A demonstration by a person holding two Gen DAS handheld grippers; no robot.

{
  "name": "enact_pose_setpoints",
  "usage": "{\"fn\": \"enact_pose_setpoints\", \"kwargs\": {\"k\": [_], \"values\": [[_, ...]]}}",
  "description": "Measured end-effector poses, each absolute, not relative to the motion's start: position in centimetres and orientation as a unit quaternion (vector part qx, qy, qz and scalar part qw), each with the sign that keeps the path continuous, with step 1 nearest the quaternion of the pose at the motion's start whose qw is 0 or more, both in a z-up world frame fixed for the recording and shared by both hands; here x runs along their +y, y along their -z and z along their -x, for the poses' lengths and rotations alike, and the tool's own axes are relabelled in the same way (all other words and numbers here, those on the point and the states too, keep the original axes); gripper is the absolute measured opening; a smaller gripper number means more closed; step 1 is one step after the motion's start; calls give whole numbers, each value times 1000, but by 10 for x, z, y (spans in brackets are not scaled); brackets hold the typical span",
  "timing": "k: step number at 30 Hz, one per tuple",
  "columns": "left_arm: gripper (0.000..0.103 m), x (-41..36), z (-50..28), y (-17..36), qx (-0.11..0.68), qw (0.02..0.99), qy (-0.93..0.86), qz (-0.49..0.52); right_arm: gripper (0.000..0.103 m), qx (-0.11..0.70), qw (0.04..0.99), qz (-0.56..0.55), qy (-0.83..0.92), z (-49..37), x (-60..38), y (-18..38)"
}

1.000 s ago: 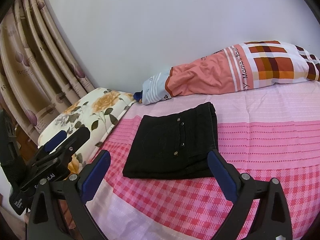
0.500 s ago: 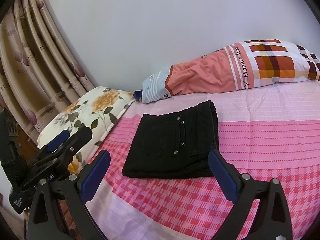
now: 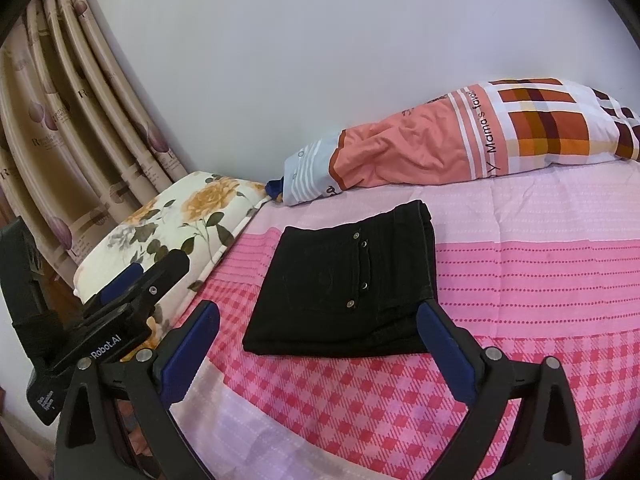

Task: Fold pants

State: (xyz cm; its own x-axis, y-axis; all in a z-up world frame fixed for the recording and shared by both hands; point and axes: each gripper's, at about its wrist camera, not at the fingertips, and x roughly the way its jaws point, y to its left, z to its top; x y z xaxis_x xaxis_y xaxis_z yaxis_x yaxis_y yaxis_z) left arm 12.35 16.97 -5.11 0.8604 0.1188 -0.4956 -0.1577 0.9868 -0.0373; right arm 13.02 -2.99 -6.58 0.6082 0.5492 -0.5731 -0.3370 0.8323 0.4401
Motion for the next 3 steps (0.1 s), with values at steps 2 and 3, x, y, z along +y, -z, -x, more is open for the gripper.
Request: {"fn": "enact_pose_setpoints", "kwargs": {"k": [2,3], "values": [[103,169,-120,50,250,965,-80,30,101,366,884,-145,-251,-132,-30,65],[103,168,-120,49,251,964,-82,27,101,366,885,-145,-250,-131,-30,66]]}}
